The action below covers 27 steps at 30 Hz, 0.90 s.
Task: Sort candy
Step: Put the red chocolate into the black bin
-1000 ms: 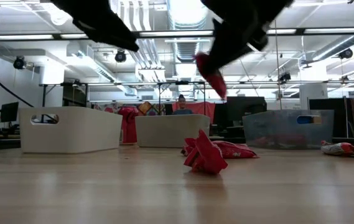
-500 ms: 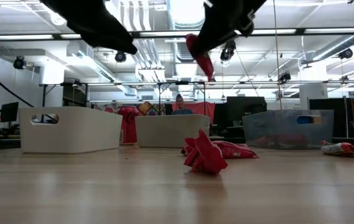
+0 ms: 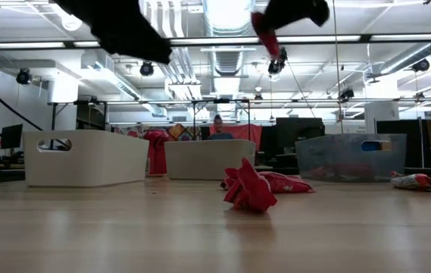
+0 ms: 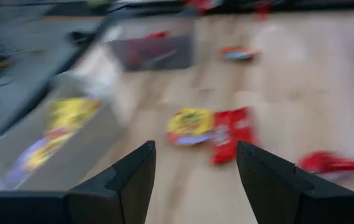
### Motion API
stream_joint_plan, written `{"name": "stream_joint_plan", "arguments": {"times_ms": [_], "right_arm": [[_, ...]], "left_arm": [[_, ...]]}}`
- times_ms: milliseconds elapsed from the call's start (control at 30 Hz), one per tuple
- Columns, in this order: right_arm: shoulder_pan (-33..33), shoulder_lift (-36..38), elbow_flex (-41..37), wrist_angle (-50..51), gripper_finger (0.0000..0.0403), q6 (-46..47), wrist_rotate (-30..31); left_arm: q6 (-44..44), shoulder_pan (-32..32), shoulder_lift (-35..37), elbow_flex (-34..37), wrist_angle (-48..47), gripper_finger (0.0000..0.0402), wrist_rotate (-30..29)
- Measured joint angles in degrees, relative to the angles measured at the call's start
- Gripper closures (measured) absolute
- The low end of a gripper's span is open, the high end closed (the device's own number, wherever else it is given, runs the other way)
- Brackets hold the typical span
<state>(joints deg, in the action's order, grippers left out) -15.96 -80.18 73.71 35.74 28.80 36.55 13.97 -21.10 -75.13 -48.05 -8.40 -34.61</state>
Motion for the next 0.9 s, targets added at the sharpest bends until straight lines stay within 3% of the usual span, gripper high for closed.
{"name": "stream_joint_plan", "arguments": {"times_ms": [67, 367, 500, 667, 900], "right_arm": [[2.95, 1.92, 0.00, 4.89, 0.0380, 4.18, -3.54], [19.33, 6.22, -1.11, 36.32, 0.0380, 15.20, -6.72], [25.70, 6.78, -5.81, 35.23, 0.0380, 14.40, -7.84], [31.66, 6.33, -14.68, 26.76, 0.0376, 10.90, -10.48], [35.57, 6.27, -22.41, 17.50, 0.0322, 7.72, -12.97]], "left_arm": [[1.39, -0.24, 0.29, 0.09, -3.40, 0.0196, -3.67], [-2.18, -0.23, 2.69, -0.84, -3.15, 0.0196, -0.40], [-2.96, -0.18, 2.65, -0.96, -1.78, 0.0196, -2.00], [-2.37, -0.18, 2.64, -0.96, -2.75, 0.0196, -3.23], [-1.16, 0.00, 2.31, -1.44, 0.06, 0.0196, -0.85]]}}
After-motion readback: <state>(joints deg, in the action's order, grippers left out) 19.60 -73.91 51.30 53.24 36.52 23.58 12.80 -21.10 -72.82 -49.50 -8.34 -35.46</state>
